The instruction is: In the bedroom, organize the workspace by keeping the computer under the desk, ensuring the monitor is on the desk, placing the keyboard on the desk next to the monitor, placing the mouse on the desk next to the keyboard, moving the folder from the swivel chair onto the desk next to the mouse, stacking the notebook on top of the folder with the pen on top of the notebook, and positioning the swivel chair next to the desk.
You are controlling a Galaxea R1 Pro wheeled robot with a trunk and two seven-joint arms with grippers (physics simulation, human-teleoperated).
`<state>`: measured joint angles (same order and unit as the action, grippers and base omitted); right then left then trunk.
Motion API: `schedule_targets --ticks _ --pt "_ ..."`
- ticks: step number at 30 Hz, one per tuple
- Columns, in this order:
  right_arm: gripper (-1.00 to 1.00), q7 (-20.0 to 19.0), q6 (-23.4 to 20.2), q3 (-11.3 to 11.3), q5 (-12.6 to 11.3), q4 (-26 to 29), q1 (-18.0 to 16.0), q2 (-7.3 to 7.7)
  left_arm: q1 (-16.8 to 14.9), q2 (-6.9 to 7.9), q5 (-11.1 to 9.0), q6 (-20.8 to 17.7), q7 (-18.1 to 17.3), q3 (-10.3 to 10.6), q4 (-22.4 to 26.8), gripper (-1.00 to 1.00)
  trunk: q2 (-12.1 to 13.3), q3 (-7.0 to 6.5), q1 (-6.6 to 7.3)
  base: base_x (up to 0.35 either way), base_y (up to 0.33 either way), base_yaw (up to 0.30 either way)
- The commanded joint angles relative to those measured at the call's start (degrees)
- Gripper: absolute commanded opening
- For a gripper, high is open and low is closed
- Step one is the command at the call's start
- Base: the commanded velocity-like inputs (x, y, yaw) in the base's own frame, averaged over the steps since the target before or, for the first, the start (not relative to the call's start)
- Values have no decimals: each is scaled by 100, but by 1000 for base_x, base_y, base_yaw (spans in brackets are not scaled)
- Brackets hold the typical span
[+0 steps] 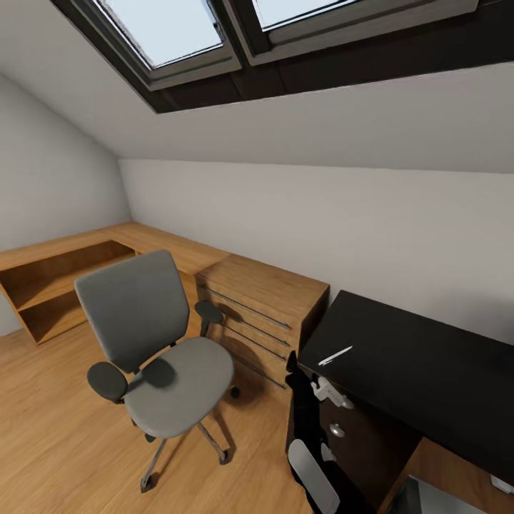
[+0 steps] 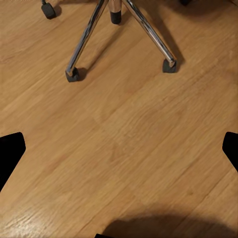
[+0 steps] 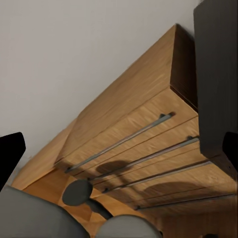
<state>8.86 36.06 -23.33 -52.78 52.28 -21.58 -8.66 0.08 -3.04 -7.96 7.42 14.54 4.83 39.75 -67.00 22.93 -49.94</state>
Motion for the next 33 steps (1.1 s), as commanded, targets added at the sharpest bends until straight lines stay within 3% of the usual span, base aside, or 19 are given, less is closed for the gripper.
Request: schedule_targets --ticks 1,5,6,10,12,13,15,16,17,18,26,27,33 --pt "100 207 -2 -24 109 -1 -60 4 1 5 -59 18 37 31 6 100 -4 5 0 0 0 0" --pt "100 970 -289 -32 793 -60 -353 -3 1 3 -61 16 39 34 6 100 -4 5 0 0 0 0" --pt "100 1383 -547 -33 1229 -121 -497 -6 1 1 -63 15 39 35 6 100 -4 5 0 0 0 0" --pt "100 2161 -1220 -31 2091 -262 -761 -7 1 -2 -63 15 34 35 6 100 -4 5 0 0 0 0" --pt "100 2509 -1614 -26 2443 -303 -868 -6 1 -4 -64 15 33 37 6 100 -4 5 0 0 0 0" --pt "100 2822 -2025 -20 2703 -328 -943 -5 1 -7 -64 14 29 40 6 100 -4 5 0 0 0 0" --pt "100 3220 -2633 -17 2936 -349 -1008 -5 1 -10 -63 14 27 36 6 100 -4 5 0 0 0 0" --pt "100 3330 -2818 -16 2986 -354 -1022 -4 1 -12 -62 14 28 34 6 100 -4 5 0 0 0 0" --pt "100 3656 -3420 -13 3123 -369 -1058 3 1 -76 -58 14 26 45 10 100 -4 5 0 0 0 0" --pt "100 3719 -3475 -17 3152 -372 -1065 7 1 -133 -58 14 28 58 12 100 -4 5 0 0 0 0" --pt "100 3839 -3193 -26 3182 -389 -1067 13 1 -278 -57 20 26 184 182 100 -4 5 0 0 0 0" --pt "100 3873 -3226 -26 3184 -397 -1067 18 1 -291 -57 -3 37 423 550 100 -4 5 0 0 0 0" --pt "100 3893 -3669 -23 3194 -385 -1055 107 1 -292 -65 -208 64 789 1606 100 -4 5 0 0 0 0"
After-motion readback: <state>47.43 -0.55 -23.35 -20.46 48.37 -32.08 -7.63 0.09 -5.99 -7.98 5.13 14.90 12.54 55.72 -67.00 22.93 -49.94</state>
